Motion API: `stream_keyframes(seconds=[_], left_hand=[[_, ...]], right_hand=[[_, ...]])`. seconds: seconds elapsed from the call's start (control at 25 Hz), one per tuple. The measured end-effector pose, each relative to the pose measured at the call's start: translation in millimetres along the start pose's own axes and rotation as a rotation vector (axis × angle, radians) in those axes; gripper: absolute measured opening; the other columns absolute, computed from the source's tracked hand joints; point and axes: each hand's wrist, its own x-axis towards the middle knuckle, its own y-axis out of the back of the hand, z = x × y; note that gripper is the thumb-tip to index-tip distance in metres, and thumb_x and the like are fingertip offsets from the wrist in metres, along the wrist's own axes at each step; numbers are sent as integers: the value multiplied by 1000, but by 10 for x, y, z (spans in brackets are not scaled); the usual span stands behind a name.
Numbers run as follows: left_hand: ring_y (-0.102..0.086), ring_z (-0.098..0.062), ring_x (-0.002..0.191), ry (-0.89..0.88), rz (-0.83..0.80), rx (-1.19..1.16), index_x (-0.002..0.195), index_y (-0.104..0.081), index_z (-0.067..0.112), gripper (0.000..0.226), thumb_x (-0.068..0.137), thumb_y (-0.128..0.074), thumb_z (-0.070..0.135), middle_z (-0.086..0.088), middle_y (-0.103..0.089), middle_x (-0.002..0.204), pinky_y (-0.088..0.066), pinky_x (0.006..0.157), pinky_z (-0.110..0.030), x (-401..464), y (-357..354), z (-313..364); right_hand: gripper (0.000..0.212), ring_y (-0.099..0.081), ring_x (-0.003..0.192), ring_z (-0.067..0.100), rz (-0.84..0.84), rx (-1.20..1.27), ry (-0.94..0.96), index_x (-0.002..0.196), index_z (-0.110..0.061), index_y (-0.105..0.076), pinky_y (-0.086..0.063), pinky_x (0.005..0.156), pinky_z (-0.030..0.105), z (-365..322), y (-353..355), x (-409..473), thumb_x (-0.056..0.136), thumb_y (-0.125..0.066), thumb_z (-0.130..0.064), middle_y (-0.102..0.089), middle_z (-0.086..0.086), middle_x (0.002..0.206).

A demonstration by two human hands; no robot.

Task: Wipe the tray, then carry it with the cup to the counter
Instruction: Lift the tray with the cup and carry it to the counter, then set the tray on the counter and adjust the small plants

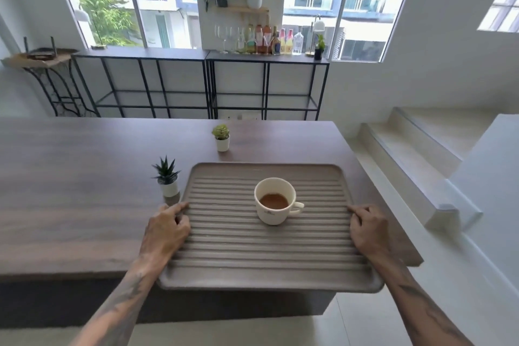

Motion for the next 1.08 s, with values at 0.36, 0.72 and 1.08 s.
stream_keyframes(seconds=[0.36, 0.72, 1.08], left_hand=[[-63, -35, 103, 94, -1, 77, 129, -65, 20, 45, 86, -53, 13, -15, -66, 112, -52, 93, -41, 739, -625, 25], [-65, -38, 99, 74, 53, 241, 128, -64, 25, 44, 87, -53, 16, -13, -63, 116, -54, 82, -45, 879, -707, 9], [-61, -38, 85, 5, 150, 391, 113, -71, 27, 31, 87, -60, 17, -12, -57, 99, -57, 60, -48, 794, -722, -73]], right_hand=[[35, -64, 74, 38, -70, 6, 13, 100, 4, -75, -53, 76, 36, 222, -745, 921, 82, -46, -4, -64, 25, 85], [25, -64, 74, 40, -103, 25, 25, 100, 4, -75, -56, 75, 40, 216, -952, 1049, 81, -61, 10, -65, 25, 88], [26, -56, 90, 38, -169, -46, 18, 108, -9, -74, -55, 75, 42, 297, -975, 1017, 88, -59, -3, -55, 17, 100]])
